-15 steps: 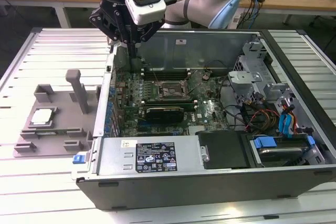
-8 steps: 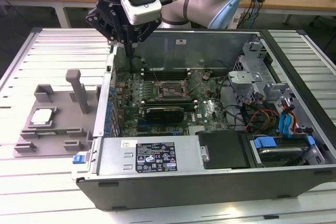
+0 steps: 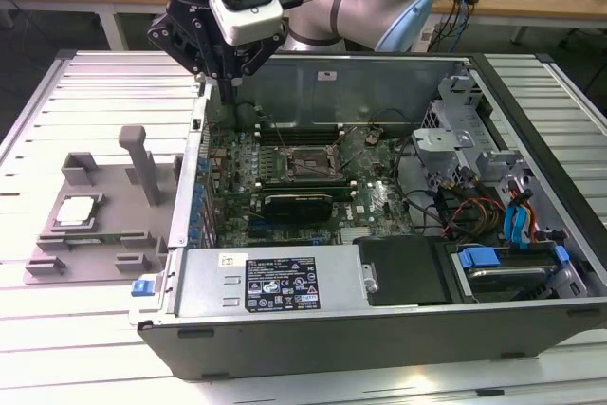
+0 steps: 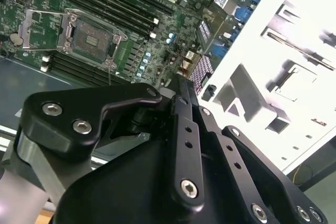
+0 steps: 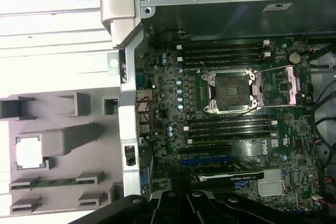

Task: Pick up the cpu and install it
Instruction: 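Reach for the cpu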

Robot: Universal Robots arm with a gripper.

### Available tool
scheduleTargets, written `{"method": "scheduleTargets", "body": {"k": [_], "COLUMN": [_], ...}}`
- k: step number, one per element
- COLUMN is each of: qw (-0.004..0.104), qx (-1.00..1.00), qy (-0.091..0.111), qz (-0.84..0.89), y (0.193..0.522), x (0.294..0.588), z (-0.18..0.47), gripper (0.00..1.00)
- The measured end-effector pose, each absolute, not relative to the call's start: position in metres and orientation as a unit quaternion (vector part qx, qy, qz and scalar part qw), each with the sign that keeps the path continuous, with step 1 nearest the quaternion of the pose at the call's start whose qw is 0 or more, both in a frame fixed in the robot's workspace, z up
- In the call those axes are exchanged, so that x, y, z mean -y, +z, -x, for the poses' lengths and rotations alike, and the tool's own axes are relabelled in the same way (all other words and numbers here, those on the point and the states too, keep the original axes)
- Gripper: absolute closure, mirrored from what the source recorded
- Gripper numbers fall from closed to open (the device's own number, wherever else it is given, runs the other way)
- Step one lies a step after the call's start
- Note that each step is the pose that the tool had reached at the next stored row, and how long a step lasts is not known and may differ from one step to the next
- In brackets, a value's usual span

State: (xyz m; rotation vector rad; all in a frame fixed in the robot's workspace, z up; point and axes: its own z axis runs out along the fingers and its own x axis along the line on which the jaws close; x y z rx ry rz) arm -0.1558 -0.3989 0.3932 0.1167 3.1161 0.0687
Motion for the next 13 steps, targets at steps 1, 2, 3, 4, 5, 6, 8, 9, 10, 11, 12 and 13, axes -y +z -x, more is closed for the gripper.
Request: {"method": "scheduleTargets", "body": {"k": [1,2,3,4,5,6,8,9,10,11,12,13], "qw": [0.011,0.011,0.011,0.011,0.011,0.011,0.011,0.011,0.011,0.011,0.011,0.011], "qx": [-0.999,-0.999,-0.999,-0.999,-0.999,-0.999,-0.999,-0.999,-0.999,-0.999,-0.999,-0.999], "qy": [0.022,0.022,0.022,0.022,0.022,0.022,0.022,0.022,0.022,0.022,0.022,0.022], "qz": [-0.037,-0.037,-0.037,-0.037,-0.037,-0.037,-0.037,-0.037,-0.037,-0.037,-0.037,-0.037], "y": [0.393,0.393,0.393,0.393,0.393,0.393,0.393,0.393,0.393,0.393,0.393,0.393], "x": [0.399,0.399,0.399,0.399,0.399,0.399,0.399,0.399,0.399,0.399,0.399,0.399], "z": [0.157,0.159,0.160,0.162,0.165,0.168,0.172,0.173,0.174,0.176,0.177,0.179], "gripper": [0.89,0.89,0.89,0.89,0.89,0.89,0.89,0.89,0.89,0.89,0.89,0.89]}}
